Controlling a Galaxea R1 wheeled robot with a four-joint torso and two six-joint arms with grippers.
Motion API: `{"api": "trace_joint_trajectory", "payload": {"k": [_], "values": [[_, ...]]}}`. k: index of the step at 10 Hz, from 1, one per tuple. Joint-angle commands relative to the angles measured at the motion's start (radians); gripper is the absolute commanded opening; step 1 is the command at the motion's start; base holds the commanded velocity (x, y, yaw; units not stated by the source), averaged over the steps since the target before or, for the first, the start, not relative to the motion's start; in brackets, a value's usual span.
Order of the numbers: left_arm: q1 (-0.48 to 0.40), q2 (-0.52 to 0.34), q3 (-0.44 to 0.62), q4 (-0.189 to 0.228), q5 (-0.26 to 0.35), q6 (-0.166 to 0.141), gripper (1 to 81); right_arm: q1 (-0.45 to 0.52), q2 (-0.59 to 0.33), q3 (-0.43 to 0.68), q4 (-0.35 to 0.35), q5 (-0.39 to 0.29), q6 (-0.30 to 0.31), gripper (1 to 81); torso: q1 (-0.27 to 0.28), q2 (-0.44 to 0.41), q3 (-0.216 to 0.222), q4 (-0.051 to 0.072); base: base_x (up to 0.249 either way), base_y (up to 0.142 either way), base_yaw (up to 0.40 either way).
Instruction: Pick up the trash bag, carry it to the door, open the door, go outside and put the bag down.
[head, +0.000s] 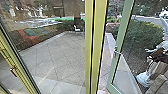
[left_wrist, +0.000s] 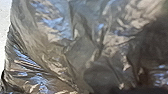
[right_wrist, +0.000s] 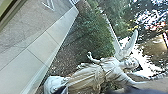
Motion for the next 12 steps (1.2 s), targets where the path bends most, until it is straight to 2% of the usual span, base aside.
{"api": "trace_joint_trajectory", "payload": {"k": [1,3,5,6,7,8,9,10,11,12], "values": [[-0.017,0.011,0.008,-0.013,0.093,0.005,1.0,0.226,-0.075,-0.213,-0.095,-0.019,-0.061,81.1,0.0,0.0,0.0,0.0,0.0,0.0,0.0],[-0.017,0.011,0.008,-0.014,0.093,0.005,1.0,0.235,-0.082,-0.233,-0.093,-0.023,-0.068,81.1,0.0,0.0,0.0,0.0,0.0,0.0,0.0],[-0.018,0.012,0.008,-0.013,0.093,0.005,1.0,0.217,-0.091,-0.23,-0.052,-0.075,-0.136,81.1,0.0,0.0,0.0,0.0,0.0,0.0,0.0],[-0.018,0.014,0.008,-0.011,0.093,0.005,1.0,0.215,-0.106,-0.23,-0.03,-0.079,-0.146,81.1,0.0,0.0,0.0,0.0,0.0,0.0,0.0],[-0.018,0.015,0.008,-0.011,0.093,0.005,1.0,0.203,-0.12,-0.225,-0.029,-0.08,-0.149,81.1,0.0,0.0,0.021,-0.025,0.0,0.0,0.0],[-0.018,0.015,0.008,-0.011,0.093,0.005,1.0,0.2,-0.131,-0.231,-0.029,-0.075,-0.149,81.1,0.0,0.0,0.022,-0.066,0.0,0.0,0.0],[-0.018,0.014,0.008,-0.011,0.093,0.005,1.0,0.197,-0.137,-0.228,-0.029,-0.074,-0.149,81.1,0.0,0.0,0.025,-0.091,0.0,0.0,0.0],[-0.018,0.014,0.008,-0.013,0.093,0.005,1.0,0.189,-0.149,-0.231,-0.027,-0.068,-0.152,81.1,0.0,0.0,0.006,-0.027,0.0,0.0,0.0],[-0.018,0.012,0.008,-0.013,0.094,0.005,1.0,0.183,-0.163,-0.233,-0.026,-0.06,-0.161,81.1,0.0,0.0,0.01,-0.056,0.0,0.0,0.0],[-0.017,0.011,0.008,-0.013,0.094,0.005,1.0,0.181,-0.172,-0.236,-0.024,-0.048,-0.161,81.1,0.0,0.0,0.011,-0.078,0.0,0.0,0.0]]}}
